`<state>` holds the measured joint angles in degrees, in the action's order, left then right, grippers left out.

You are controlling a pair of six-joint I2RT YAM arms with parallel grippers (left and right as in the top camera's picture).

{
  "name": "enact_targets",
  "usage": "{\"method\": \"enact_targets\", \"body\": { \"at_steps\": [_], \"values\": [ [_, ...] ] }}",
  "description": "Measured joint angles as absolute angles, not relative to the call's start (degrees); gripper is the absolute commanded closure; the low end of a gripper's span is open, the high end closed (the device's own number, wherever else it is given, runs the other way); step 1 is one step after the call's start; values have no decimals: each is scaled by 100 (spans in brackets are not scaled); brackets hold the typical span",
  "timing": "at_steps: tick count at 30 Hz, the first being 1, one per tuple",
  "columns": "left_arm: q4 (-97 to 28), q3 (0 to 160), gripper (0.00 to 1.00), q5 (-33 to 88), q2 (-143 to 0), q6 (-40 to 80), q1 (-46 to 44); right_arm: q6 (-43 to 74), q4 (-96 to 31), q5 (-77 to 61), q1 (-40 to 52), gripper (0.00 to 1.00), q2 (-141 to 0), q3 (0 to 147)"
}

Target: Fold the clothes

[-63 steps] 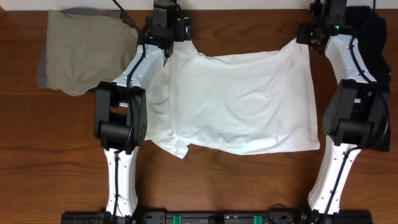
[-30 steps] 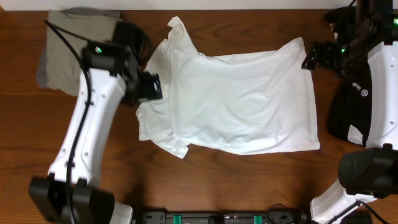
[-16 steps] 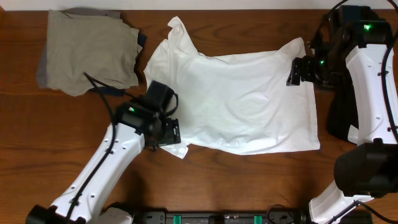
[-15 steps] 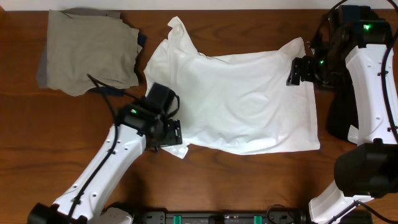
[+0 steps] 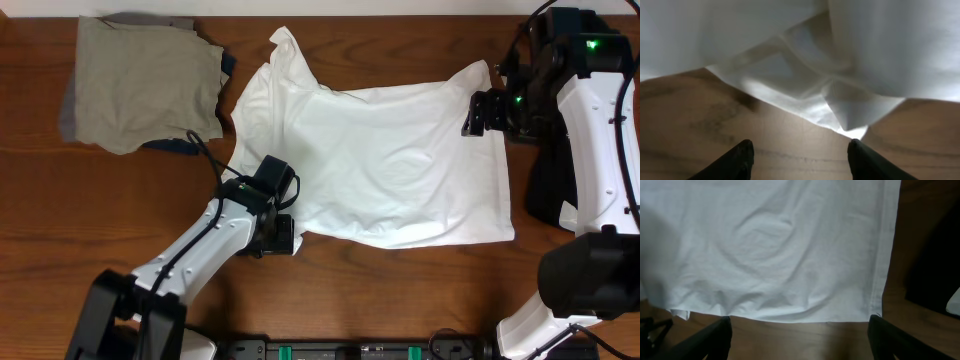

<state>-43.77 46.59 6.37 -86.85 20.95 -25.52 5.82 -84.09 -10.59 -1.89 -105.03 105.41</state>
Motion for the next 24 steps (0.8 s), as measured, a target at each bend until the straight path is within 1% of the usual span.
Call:
{"method": "enact_targets", "body": {
  "at_steps": [9, 15, 22, 24],
  "values": [
    [-4104, 4659, 38, 760, -8844, 2093, -2591, 582, -8407, -1059, -161, 15, -10503, 10541],
    [-3940, 4657, 30, 786, -8844, 1946, -2832, 582, -8409, -1059, -86, 14, -10503, 10541],
    [-3824, 4657, 30, 847, -9030, 1699, -2941, 582, -8407, -1059, -86, 14, -10503, 10538],
    [-3785, 4657, 33, 849, -9150, 1649, -2941, 582, -8409, -1059, -86, 14, -10503, 10538]
  ]
}}
